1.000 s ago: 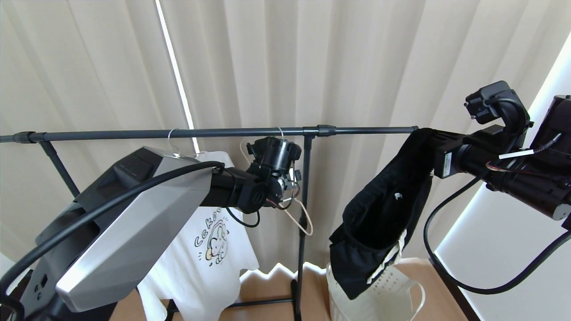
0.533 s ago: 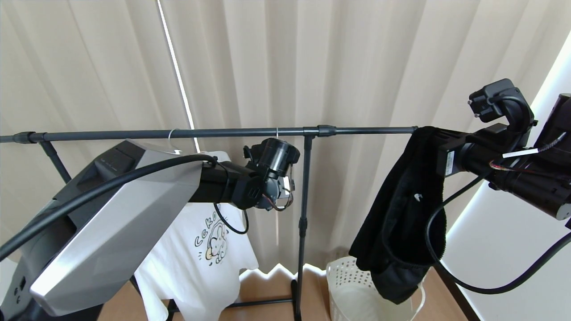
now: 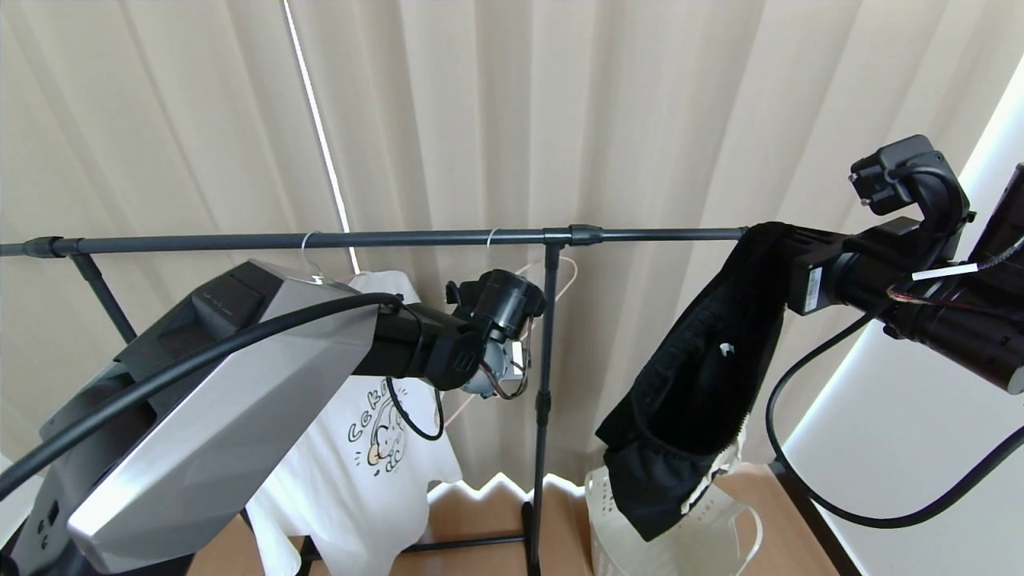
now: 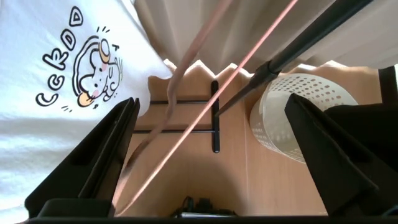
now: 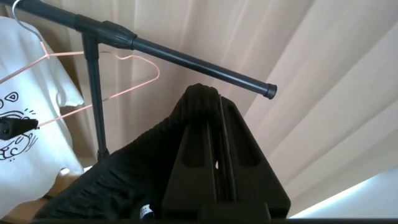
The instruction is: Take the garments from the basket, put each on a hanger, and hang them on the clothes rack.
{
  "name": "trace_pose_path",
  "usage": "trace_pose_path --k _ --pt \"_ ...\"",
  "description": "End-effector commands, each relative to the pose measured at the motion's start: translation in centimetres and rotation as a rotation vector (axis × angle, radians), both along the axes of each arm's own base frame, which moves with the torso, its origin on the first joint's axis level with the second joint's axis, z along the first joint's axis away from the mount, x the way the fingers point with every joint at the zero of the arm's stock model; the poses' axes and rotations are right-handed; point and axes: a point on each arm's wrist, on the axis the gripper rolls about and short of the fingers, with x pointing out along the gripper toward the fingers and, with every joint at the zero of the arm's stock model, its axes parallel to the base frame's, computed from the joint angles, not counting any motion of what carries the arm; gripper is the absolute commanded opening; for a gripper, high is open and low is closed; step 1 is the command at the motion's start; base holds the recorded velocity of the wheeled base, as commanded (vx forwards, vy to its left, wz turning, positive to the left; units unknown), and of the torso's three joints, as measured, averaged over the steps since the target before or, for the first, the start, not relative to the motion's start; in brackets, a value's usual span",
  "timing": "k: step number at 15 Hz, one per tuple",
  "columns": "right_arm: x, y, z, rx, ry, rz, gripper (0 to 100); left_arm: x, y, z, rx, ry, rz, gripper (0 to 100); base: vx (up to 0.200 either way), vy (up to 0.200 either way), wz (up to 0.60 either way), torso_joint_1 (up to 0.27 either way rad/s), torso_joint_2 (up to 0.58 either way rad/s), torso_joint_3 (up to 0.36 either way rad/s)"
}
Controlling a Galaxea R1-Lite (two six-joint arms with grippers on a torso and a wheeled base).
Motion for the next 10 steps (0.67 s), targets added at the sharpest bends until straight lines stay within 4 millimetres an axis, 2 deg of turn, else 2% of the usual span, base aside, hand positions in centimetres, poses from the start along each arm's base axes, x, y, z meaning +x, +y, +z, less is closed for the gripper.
trace_pose_path --k 1,4,6,8,10 --pt "-0.1 0.0 0.1 0.001 -0.004 0.000 0 -0.1 -0.1 0.0 0.000 0.000 -0.004 100 0.000 0.000 0.00 0.000 0.00 0.000" --pt "-0.2 -0.1 0.1 0.001 -0.006 0.000 0 -0.2 0.1 0.2 0.000 0.000 -0.001 100 0.000 0.000 0.00 0.000 0.00 0.000" --pt "-0.2 0.0 0.1 0.001 -0.006 0.002 0 -0.7 0.6 1.1 -0.005 -0.002 -0.006 100 0.000 0.000 0.00 0.000 0.00 0.000" --pt "-0.2 0.0 0.2 0.002 -0.007 0.002 0 -0.6 0.6 1.0 0.002 -0.003 -0.010 100 0.000 0.000 0.00 0.000 0.00 0.000" --pt "-0.4 0.0 0.2 0.002 -0.007 0.003 0 0.7 0.1 0.0 -0.004 -0.012 -0.004 100 0.000 0.000 0.00 0.000 0.00 0.000"
